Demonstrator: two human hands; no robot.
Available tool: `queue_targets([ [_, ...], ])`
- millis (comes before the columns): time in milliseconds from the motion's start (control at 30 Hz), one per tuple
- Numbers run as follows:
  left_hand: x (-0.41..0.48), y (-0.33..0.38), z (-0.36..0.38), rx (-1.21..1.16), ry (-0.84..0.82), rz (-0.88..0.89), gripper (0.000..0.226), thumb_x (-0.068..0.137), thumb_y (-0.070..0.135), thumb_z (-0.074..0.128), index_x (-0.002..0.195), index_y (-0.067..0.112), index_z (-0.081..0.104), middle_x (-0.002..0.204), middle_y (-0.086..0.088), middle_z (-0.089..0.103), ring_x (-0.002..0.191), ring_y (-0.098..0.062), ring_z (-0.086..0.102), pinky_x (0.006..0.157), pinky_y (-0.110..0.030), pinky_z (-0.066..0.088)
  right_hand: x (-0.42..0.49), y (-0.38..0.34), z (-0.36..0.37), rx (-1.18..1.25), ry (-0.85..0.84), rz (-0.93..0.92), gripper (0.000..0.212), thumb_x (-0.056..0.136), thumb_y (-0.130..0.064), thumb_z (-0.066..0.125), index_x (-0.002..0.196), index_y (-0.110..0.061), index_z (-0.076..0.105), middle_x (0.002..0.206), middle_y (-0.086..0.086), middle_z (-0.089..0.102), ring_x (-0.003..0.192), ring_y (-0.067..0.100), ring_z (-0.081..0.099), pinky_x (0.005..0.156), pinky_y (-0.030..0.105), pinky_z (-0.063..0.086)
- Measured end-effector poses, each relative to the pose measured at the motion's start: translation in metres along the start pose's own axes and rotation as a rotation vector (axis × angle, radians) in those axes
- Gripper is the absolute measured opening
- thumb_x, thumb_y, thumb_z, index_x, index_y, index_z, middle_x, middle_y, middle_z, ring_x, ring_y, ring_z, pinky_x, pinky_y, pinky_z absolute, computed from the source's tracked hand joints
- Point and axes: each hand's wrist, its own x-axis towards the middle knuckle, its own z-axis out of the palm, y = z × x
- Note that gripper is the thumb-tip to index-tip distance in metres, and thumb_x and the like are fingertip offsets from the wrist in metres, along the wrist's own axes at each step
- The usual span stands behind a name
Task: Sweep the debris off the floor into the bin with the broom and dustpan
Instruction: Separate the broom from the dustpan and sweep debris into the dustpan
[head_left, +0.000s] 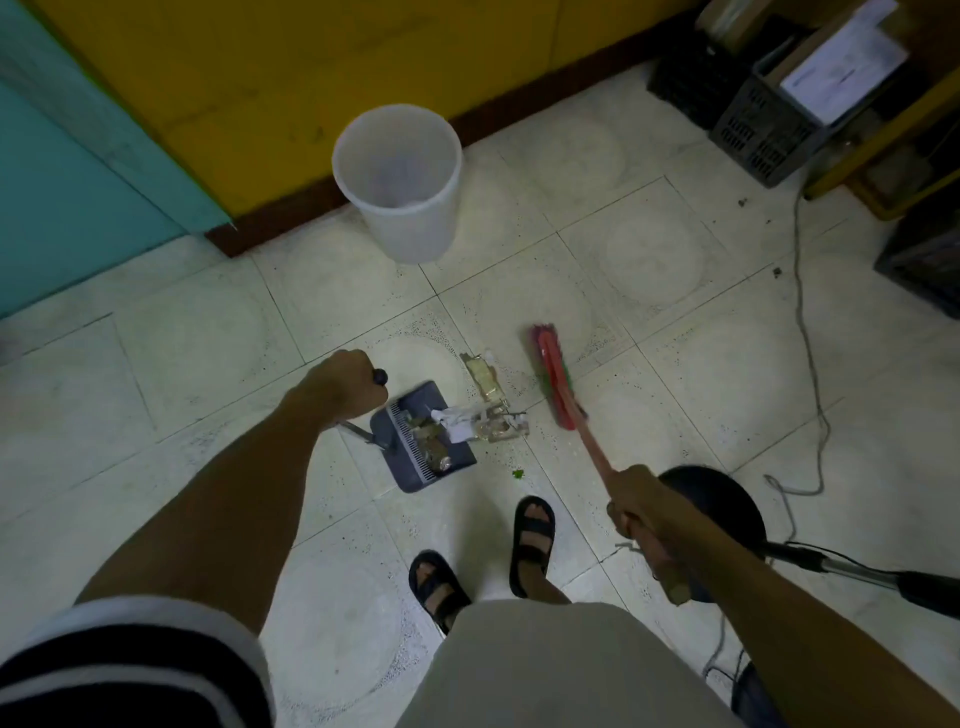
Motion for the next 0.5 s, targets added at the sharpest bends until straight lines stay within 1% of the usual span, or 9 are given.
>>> queue_targets([
  [133, 0.003, -0.006, -0.002, -0.008, 0.014, 0.072, 0.028, 0.078, 0.014, 0.058, 0.056, 0.009, 0.043, 0.053, -0.005, 0.044, 0.05, -0.02, 0.043, 0.049, -0.021, 0.031, -0.018, 0.007, 0.05, 0.029, -0.073, 0.024, 0.024, 0.098, -0.005, 0.041, 0.078, 0.002, 0.051, 0.05, 0.008, 0.052, 0.029, 0.014, 0.041, 0.032, 0.016, 0.033],
  [200, 0.0, -0.005, -0.001, -0.008, 0.01, 0.098, 0.03, 0.079, 0.015, 0.057, 0.056, 0.01, 0.04, 0.053, -0.005, 0.042, 0.05, -0.019, 0.041, 0.05, -0.022, 0.031, -0.02, 0.008, 0.078, 0.015, -0.099, 0.028, 0.017, 0.096, -0.005, 0.044, 0.092, 0.007, 0.056, 0.058, 0.011, 0.054, 0.03, 0.014, 0.045, 0.032, 0.016, 0.034],
  [233, -0.001, -0.008, -0.001, -0.012, 0.005, 0.107, 0.031, 0.079, 0.014, 0.057, 0.055, 0.011, 0.039, 0.053, -0.005, 0.042, 0.05, -0.019, 0.04, 0.05, -0.022, 0.03, -0.021, 0.01, 0.094, 0.004, -0.108, 0.031, 0.02, 0.095, -0.007, 0.045, 0.101, 0.008, 0.057, 0.064, 0.012, 0.056, 0.034, 0.016, 0.047, 0.033, 0.018, 0.035],
  [267, -0.002, -0.01, -0.002, -0.015, 0.002, 0.114, 0.032, 0.079, 0.014, 0.057, 0.053, 0.011, 0.038, 0.052, -0.005, 0.041, 0.05, -0.019, 0.041, 0.05, -0.022, 0.03, -0.021, 0.01, 0.109, 0.005, -0.13, 0.038, 0.022, 0.095, -0.009, 0.046, 0.105, 0.006, 0.058, 0.067, 0.013, 0.058, 0.039, 0.017, 0.049, 0.036, 0.021, 0.037],
  [333, -0.004, -0.014, -0.002, -0.026, 0.004, 0.118, 0.033, 0.079, 0.014, 0.057, 0.052, 0.01, 0.038, 0.052, -0.006, 0.041, 0.052, -0.021, 0.042, 0.05, -0.022, 0.03, -0.024, 0.008, 0.132, -0.029, -0.163, 0.022, 0.017, 0.094, -0.009, 0.047, 0.103, 0.002, 0.057, 0.068, 0.01, 0.057, 0.047, 0.018, 0.051, 0.043, 0.025, 0.042],
  [367, -0.005, -0.014, -0.002, -0.032, 0.008, 0.122, 0.033, 0.079, 0.015, 0.057, 0.053, 0.01, 0.038, 0.052, -0.006, 0.042, 0.053, -0.022, 0.043, 0.05, -0.023, 0.031, -0.028, 0.006, 0.141, -0.073, -0.182, 0.01, 0.014, 0.094, -0.007, 0.046, 0.1, 0.002, 0.056, 0.068, 0.008, 0.055, 0.049, 0.018, 0.051, 0.045, 0.025, 0.044],
  [433, -0.009, -0.014, -0.003, -0.039, 0.016, 0.134, 0.033, 0.081, 0.016, 0.056, 0.054, 0.01, 0.039, 0.054, -0.006, 0.043, 0.053, -0.022, 0.045, 0.05, -0.023, 0.032, -0.039, 0.004, 0.154, -0.116, -0.19, 0.007, 0.019, 0.097, -0.006, 0.039, 0.086, 0.0, 0.053, 0.064, 0.007, 0.053, 0.047, 0.016, 0.048, 0.041, 0.019, 0.042],
  [467, -0.01, -0.013, -0.003, -0.044, 0.02, 0.145, 0.034, 0.083, 0.016, 0.056, 0.054, 0.011, 0.04, 0.054, -0.005, 0.044, 0.052, -0.02, 0.044, 0.049, -0.022, 0.032, -0.043, 0.005, 0.16, -0.102, -0.19, 0.007, 0.023, 0.097, -0.008, 0.037, 0.079, -0.006, 0.05, 0.062, 0.006, 0.052, 0.045, 0.015, 0.047, 0.04, 0.019, 0.04],
  [500, -0.011, -0.013, -0.004, -0.046, 0.02, 0.157, 0.036, 0.085, 0.017, 0.056, 0.053, 0.011, 0.04, 0.053, -0.005, 0.043, 0.051, -0.018, 0.043, 0.048, -0.022, 0.031, -0.047, 0.006, 0.165, -0.1, -0.195, -0.005, 0.024, 0.097, -0.011, 0.037, 0.075, -0.012, 0.046, 0.063, 0.005, 0.051, 0.046, 0.014, 0.046, 0.041, 0.021, 0.04],
])
